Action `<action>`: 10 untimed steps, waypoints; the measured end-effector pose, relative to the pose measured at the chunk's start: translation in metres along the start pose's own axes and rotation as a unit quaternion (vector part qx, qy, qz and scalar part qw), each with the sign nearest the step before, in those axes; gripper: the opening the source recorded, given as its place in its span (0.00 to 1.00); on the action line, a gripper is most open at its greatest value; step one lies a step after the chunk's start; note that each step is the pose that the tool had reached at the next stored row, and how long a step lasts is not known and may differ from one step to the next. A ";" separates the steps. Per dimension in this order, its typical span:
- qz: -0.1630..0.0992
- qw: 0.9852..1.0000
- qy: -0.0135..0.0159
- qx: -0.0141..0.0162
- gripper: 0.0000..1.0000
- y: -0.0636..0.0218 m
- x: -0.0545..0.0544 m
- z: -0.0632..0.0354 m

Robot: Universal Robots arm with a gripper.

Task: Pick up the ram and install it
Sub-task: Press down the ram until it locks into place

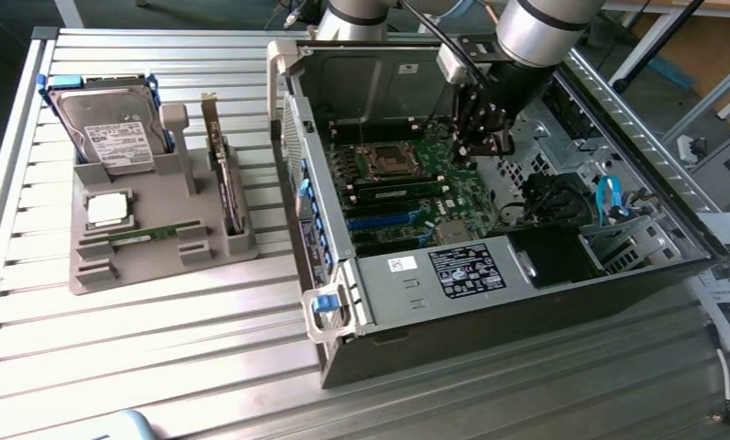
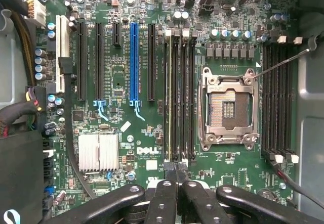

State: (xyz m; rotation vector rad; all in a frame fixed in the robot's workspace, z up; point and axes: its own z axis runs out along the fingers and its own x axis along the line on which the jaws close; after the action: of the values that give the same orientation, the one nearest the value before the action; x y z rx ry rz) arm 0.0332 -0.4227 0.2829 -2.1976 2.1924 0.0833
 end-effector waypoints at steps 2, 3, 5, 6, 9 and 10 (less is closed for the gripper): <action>0.000 1.000 0.000 0.000 0.11 0.0000 0.000 0.0021; 0.000 1.000 0.000 0.000 0.11 -0.0001 0.000 0.0032; 0.000 1.000 0.000 0.000 0.11 -0.0001 0.000 0.0055; 0.000 1.000 0.000 0.000 0.11 -0.0001 0.000 0.0065; 0.000 1.000 0.000 0.000 0.11 -0.0001 0.001 0.0099; 0.000 1.000 0.000 0.000 0.11 -0.0002 0.001 0.0111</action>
State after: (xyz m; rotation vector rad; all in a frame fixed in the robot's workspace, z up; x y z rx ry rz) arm 0.0332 -0.4227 0.2718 -2.1982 2.1928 0.0844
